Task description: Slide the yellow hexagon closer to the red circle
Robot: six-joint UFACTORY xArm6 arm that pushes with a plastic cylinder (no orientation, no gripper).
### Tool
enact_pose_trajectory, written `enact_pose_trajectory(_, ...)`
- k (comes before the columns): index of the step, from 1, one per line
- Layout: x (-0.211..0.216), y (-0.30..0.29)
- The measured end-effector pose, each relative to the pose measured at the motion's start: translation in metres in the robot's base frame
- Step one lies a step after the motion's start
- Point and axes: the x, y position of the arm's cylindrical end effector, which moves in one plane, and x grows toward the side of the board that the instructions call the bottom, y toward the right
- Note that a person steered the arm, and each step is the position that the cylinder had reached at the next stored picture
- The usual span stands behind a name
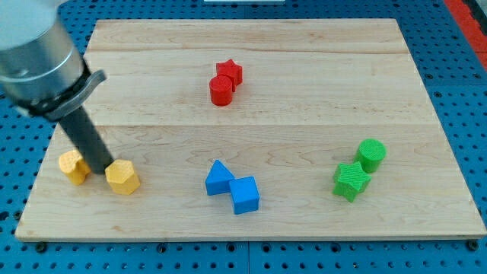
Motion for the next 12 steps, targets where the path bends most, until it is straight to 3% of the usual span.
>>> enact_pose_trajectory(3,-0.058,-0.019)
enact_pose_trajectory(4,-0.023,-0.087)
enact_pose_trajectory(5,0.015,-0.107)
enact_pose_trajectory(6,0.037,-0.013)
enact_pose_trajectory(7,0.066,0.046)
enact_pose_trajectory(8,0.059,0.057)
enact_pose_trajectory(9,0.014,0.057)
enact_pose_trajectory(10,0.011,0.091)
enact_pose_trajectory(12,-0.084,0.101)
